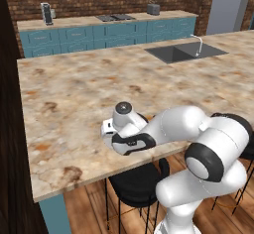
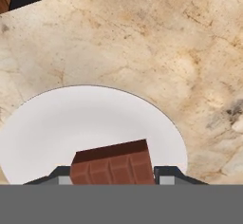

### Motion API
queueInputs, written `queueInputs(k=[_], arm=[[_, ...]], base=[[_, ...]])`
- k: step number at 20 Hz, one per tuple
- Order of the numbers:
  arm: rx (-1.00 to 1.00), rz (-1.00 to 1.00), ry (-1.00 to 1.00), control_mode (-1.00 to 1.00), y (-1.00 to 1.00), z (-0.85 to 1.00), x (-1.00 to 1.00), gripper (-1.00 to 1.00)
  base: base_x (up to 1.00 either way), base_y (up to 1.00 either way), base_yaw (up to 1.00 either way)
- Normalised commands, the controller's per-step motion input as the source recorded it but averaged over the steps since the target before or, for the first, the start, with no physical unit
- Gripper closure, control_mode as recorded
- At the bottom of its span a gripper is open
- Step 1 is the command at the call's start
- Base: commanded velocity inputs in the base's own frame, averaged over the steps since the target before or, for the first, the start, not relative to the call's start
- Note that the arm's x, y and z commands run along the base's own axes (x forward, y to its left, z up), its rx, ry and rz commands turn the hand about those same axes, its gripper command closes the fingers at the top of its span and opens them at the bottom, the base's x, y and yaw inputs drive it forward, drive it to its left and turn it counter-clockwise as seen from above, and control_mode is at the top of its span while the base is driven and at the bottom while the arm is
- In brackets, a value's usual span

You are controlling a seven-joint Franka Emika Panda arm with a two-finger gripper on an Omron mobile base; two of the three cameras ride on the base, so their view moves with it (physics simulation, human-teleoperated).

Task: Take the cinnamon bottle from the cabinet and place it on the dining table, next to the plate with the cupcake. Then take the chocolate from the dining counter and place it on the cupcake plate.

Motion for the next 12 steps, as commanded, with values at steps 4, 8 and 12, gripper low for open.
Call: queueInputs(k=[4,8,12], arm=[[0.00,0.03,0.00,-1.00,0.00,0.00,0.00,-1.00],[0.00,0.01,0.00,-1.00,0.00,0.00,0.00,-1.00],[0.00,0.02,-0.04,-1.00,0.01,0.25,0.00,-1.00]], base=[[0.00,0.00,0.00],[0.00,0.00,0.00],[0.00,0.00,0.00]])
